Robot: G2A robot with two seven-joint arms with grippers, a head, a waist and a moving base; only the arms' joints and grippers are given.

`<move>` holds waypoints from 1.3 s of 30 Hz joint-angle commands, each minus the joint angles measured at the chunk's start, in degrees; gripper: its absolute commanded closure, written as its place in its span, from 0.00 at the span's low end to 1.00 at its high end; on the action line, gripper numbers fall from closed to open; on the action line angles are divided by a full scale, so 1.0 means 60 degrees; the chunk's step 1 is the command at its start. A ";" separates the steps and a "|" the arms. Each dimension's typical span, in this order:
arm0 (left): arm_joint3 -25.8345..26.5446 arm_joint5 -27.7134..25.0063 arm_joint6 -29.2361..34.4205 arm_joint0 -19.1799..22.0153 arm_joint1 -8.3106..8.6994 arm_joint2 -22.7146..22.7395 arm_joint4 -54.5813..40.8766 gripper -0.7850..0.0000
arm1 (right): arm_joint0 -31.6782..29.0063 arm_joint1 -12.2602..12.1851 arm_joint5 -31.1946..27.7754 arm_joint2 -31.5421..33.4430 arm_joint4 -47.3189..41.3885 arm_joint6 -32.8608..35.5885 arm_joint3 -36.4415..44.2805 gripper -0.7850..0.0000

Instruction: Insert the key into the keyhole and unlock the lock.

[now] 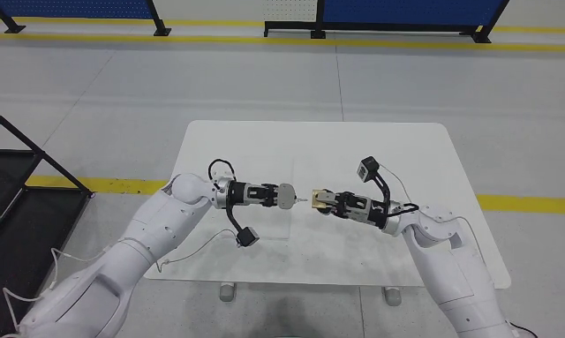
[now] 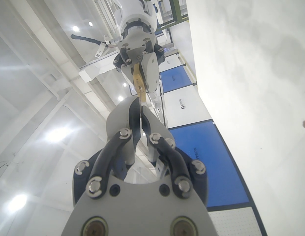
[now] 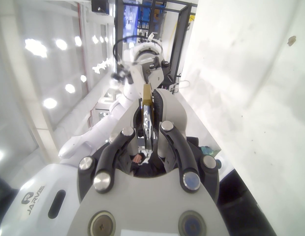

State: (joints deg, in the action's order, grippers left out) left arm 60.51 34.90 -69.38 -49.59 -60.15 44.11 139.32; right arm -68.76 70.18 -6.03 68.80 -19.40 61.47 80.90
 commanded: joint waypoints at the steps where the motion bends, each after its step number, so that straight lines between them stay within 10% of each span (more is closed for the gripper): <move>1: -0.0014 0.0007 0.0008 0.0006 -0.0005 0.0001 -0.0033 1.00 | -0.0003 -0.0009 -0.0007 -0.0016 0.0030 -0.0092 0.0002 1.00; 39: -0.0320 -0.0104 -0.0104 0.0193 -0.0213 -0.0238 -0.0207 1.00 | 0.0005 -0.0045 -0.0117 -0.0094 0.0074 -0.0210 0.0039 1.00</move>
State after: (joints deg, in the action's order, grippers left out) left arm 58.64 34.27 -70.02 -48.44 -61.41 42.68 138.11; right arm -68.73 69.91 -6.73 68.24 -18.96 60.21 81.13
